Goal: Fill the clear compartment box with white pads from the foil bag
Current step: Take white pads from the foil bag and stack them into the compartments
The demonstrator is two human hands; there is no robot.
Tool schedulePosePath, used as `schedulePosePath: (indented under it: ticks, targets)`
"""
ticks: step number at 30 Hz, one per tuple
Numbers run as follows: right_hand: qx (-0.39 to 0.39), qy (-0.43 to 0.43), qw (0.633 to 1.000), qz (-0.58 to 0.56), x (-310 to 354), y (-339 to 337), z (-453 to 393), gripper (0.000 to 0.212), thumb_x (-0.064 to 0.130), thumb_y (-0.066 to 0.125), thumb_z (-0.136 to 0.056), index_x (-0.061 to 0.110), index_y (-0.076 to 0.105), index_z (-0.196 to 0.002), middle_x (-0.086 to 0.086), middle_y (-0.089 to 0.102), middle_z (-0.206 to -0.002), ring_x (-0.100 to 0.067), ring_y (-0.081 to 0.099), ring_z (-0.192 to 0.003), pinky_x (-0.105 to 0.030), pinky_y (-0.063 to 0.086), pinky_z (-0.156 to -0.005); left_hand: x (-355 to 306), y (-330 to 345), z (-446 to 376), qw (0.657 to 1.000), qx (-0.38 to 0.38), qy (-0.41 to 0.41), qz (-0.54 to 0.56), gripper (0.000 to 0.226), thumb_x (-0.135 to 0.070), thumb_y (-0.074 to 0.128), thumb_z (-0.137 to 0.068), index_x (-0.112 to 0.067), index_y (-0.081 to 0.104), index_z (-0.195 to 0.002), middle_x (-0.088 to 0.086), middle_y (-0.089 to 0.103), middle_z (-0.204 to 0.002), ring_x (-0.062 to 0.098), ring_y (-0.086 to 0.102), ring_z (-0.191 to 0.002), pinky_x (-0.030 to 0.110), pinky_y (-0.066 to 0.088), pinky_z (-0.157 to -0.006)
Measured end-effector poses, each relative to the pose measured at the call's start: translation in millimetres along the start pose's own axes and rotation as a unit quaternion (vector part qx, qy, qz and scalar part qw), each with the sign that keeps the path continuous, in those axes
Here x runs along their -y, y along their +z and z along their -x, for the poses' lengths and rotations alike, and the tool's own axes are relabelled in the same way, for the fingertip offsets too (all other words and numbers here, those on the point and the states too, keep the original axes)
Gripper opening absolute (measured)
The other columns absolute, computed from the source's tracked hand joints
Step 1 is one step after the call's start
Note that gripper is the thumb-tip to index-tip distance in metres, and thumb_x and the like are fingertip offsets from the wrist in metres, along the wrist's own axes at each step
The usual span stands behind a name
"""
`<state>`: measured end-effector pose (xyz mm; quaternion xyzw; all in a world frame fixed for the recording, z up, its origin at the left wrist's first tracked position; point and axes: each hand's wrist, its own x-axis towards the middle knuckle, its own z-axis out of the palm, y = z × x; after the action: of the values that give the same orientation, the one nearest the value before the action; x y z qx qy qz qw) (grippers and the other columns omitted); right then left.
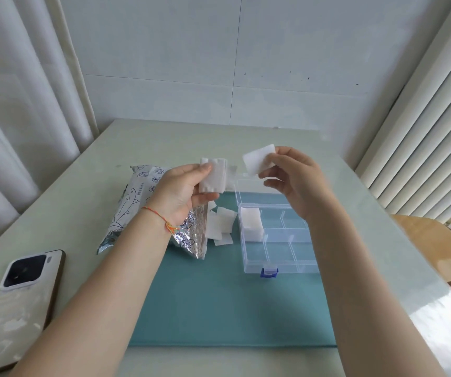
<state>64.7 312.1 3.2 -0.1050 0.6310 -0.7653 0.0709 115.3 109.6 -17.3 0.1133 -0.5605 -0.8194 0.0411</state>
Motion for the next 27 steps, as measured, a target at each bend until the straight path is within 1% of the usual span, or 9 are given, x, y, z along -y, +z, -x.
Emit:
schedulePosePath:
  ticks: [2, 4, 7, 11, 14, 16, 20, 24, 27]
  targets:
    - [0.009, -0.004, 1.000, 0.009, 3, -1, 2, 0.015, 0.003, 0.054, -0.094, 0.011, 0.063, -0.086, -0.003, 0.063, -0.072, -0.015, 0.057, -0.059, -0.026, 0.044, -0.058, 0, 0, 1, 1.000, -0.006, 0.005, -0.013, 0.027, -0.012, 0.061, -0.093, 0.005, 0.063, -0.115, 0.021, 0.064, -0.099, 0.023, 0.064, -0.069, 0.023, 0.055, -0.048]
    - [0.046, -0.013, 0.998, 0.028, 3, 4, 5, 0.014, 0.001, 0.056, -0.093, 0.009, 0.065, -0.087, -0.003, 0.062, -0.071, -0.014, 0.052, -0.056, -0.025, 0.041, -0.054, 1, 2, 1, 0.999, -0.007, 0.006, -0.033, 0.030, -0.013, 0.060, -0.094, 0.005, 0.063, -0.117, 0.021, 0.065, -0.100, 0.024, 0.066, -0.070, 0.024, 0.055, -0.048]
    - [0.090, -0.029, 0.990, 0.101, 2, 18, 9, 0.007, 0.000, 0.063, -0.089, 0.006, 0.066, -0.087, -0.006, 0.062, -0.069, -0.016, 0.051, -0.053, -0.025, 0.039, -0.049, 1, 5, 3, 0.998, 0.011, 0.003, -0.066, 0.025, -0.016, 0.059, -0.095, 0.002, 0.066, -0.112, 0.018, 0.067, -0.091, 0.021, 0.069, -0.066, 0.026, 0.056, -0.049]
    - [0.053, -0.059, 0.966, 0.246, 0, 29, 12, 0.006, 0.007, 0.072, -0.085, 0.005, 0.068, -0.089, -0.003, 0.067, -0.066, -0.014, 0.055, -0.052, -0.019, 0.040, -0.047, -1, 11, 8, 0.993, 0.050, -0.005, -0.104, 0.019, -0.012, 0.054, -0.096, -0.004, 0.070, -0.089, 0.015, 0.068, -0.079, 0.023, 0.067, -0.064, 0.028, 0.056, -0.053]
    - [0.029, -0.083, 0.949, 0.304, 0, 30, 12, 0.005, 0.011, 0.073, -0.084, 0.008, 0.069, -0.087, -0.005, 0.068, -0.069, -0.011, 0.054, -0.051, -0.018, 0.045, -0.052, -1, 12, 9, 0.992, 0.057, -0.015, -0.116, 0.018, -0.011, 0.053, -0.096, -0.003, 0.068, -0.089, 0.014, 0.071, -0.078, 0.021, 0.069, -0.064, 0.031, 0.058, -0.055]
    - [0.025, -0.090, 0.942, 0.321, 0, 30, 12, 0.004, 0.012, 0.073, -0.084, 0.012, 0.070, -0.085, -0.011, 0.070, -0.073, -0.010, 0.052, -0.051, -0.021, 0.047, -0.056, 0, 12, 9, 0.990, 0.059, -0.018, -0.127, 0.018, -0.011, 0.053, -0.096, -0.002, 0.068, -0.093, 0.013, 0.071, -0.077, 0.021, 0.069, -0.063, 0.031, 0.059, -0.055]
    - [0.032, -0.093, 0.933, 0.347, 1, 31, 13, 0.003, 0.015, 0.074, -0.084, 0.015, 0.071, -0.083, -0.018, 0.068, -0.081, -0.009, 0.046, -0.053, -0.020, 0.043, -0.054, 0, 12, 8, 0.988, 0.054, -0.019, -0.147, 0.019, -0.011, 0.054, -0.096, 0.003, 0.067, -0.100, 0.016, 0.068, -0.082, 0.021, 0.067, -0.063, 0.032, 0.059, -0.055]
    - [0.060, -0.072, 0.935, 0.343, 4, 27, 14, 0.002, 0.016, 0.073, -0.084, 0.015, 0.072, -0.085, -0.005, 0.067, -0.077, -0.003, 0.045, -0.051, -0.017, 0.042, -0.055, 0, 10, 8, 0.981, 0.050, -0.007, -0.185, 0.022, -0.011, 0.054, -0.096, 0.005, 0.067, -0.102, 0.020, 0.066, -0.091, 0.026, 0.066, -0.073, 0.031, 0.059, -0.055]
    - [0.062, -0.074, 0.933, 0.346, 3, 26, 13, 0.003, 0.016, 0.073, -0.085, 0.014, 0.072, -0.087, -0.001, 0.067, -0.077, -0.001, 0.045, -0.050, -0.016, 0.042, -0.055, 0, 9, 9, 0.979, 0.058, -0.007, -0.195, 0.021, -0.011, 0.054, -0.096, 0.004, 0.066, -0.101, 0.021, 0.067, -0.092, 0.028, 0.068, -0.074, 0.030, 0.058, -0.054]
